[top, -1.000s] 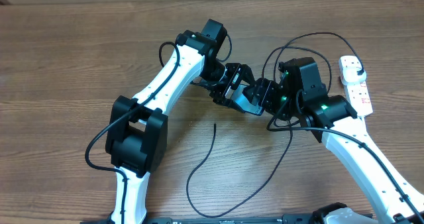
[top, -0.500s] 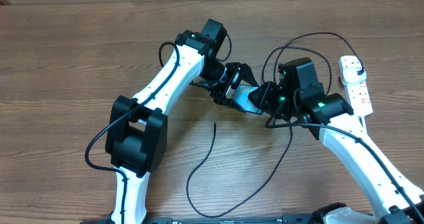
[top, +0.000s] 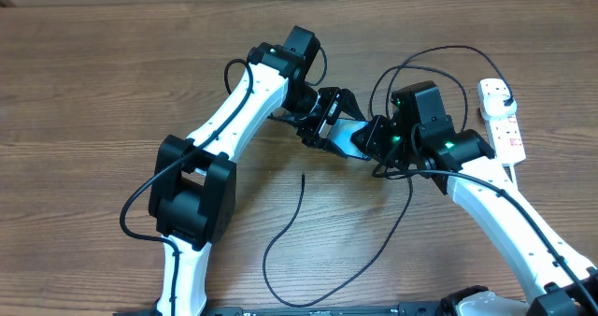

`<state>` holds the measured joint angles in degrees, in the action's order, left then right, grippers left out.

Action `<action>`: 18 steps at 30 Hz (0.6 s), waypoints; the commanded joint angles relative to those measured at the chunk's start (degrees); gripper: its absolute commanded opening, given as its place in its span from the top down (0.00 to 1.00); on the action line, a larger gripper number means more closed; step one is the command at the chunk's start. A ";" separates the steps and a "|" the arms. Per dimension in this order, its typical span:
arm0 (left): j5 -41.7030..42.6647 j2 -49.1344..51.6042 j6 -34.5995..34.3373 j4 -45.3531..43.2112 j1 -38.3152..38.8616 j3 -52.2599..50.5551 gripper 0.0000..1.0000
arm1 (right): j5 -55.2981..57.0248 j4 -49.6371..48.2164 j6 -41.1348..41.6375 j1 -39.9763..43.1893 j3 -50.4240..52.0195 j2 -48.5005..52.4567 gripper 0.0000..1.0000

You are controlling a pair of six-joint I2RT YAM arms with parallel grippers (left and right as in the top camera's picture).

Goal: Plug charger to phone and switch on socket
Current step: 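Close the right gripper on the phone's edge beside the left gripper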

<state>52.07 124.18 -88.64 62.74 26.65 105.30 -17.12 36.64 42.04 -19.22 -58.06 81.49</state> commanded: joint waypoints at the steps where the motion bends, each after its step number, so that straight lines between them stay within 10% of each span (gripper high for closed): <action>1: 0.61 -2.82 -1.42 -0.44 0.48 1.77 0.96 | 0.52 -0.39 0.17 -0.33 -1.20 -0.07 0.76; 18: -1.22 -2.82 -1.81 -1.55 0.81 1.77 0.96 | 0.37 -0.48 0.17 -0.33 -1.20 -0.07 0.90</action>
<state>50.00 124.18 -89.23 61.43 27.20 105.30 -17.15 36.05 42.22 -19.27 -58.06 81.49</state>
